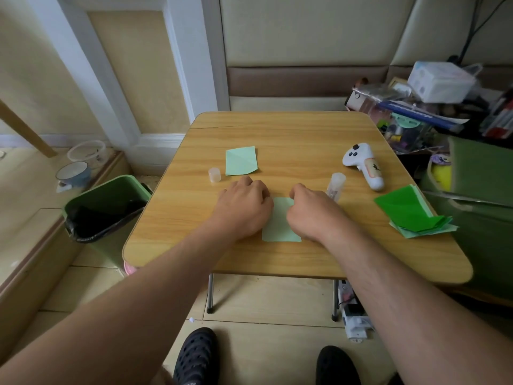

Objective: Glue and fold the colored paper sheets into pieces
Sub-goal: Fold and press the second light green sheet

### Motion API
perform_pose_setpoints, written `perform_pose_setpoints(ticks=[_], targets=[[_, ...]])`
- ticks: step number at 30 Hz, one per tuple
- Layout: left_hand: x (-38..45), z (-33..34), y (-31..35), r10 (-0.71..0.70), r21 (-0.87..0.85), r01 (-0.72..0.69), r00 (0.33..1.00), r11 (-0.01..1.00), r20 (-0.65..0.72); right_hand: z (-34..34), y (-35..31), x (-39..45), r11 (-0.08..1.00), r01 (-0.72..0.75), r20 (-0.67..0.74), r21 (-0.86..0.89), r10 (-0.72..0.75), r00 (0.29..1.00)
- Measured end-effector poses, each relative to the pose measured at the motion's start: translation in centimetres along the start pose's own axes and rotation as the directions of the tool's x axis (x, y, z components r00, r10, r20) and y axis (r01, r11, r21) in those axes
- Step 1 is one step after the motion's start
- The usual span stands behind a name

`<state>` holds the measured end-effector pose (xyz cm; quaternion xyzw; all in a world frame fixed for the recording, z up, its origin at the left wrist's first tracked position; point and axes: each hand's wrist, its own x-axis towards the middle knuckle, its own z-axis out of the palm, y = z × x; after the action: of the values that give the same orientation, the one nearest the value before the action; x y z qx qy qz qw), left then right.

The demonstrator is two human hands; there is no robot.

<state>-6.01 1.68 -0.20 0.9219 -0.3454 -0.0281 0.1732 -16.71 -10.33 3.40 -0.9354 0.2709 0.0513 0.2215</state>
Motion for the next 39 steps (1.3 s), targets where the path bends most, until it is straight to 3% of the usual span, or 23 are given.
perform_pose_setpoints(ticks=[4, 7, 10, 16, 24, 39], targets=[[0.0, 0.0, -0.6, 0.055, -0.034, -0.056, 0.998, 0.998, -0.029, 0.1, 0.2, 0.2, 1.000, -0.001, -0.015, 0.014, 0.001, 1.000], [-0.1, -0.5, -1.5, 0.195, 0.033, -0.192, 0.976, 0.981, -0.101, 0.1, 0.4, 0.1, 1.000, 0.004, -0.010, 0.011, -0.004, 1.000], [-0.4, -0.8, -1.3, 0.237, 0.067, -0.230, 0.963, 0.971, -0.129, 0.0, 0.5, -0.2, 1.000, 0.014, 0.006, 0.007, -0.014, 1.000], [-0.3, -0.5, -0.4, 0.232, 0.078, -0.222, 0.958, 0.972, -0.169, -0.1, 0.5, -0.4, 1.000, 0.009, 0.013, 0.023, -0.009, 1.000], [0.0, -0.2, -0.9, 0.153, -0.076, -0.162, 0.981, 0.984, -0.116, -0.2, 0.9, -0.4, 0.999, 0.013, 0.000, 0.053, -0.013, 1.000], [0.8, 0.4, -0.8, 0.013, -0.135, -0.045, 0.973, 0.990, -0.231, 0.2, 0.5, 0.1, 1.000, 0.029, -0.013, -0.006, -0.029, 0.999]])
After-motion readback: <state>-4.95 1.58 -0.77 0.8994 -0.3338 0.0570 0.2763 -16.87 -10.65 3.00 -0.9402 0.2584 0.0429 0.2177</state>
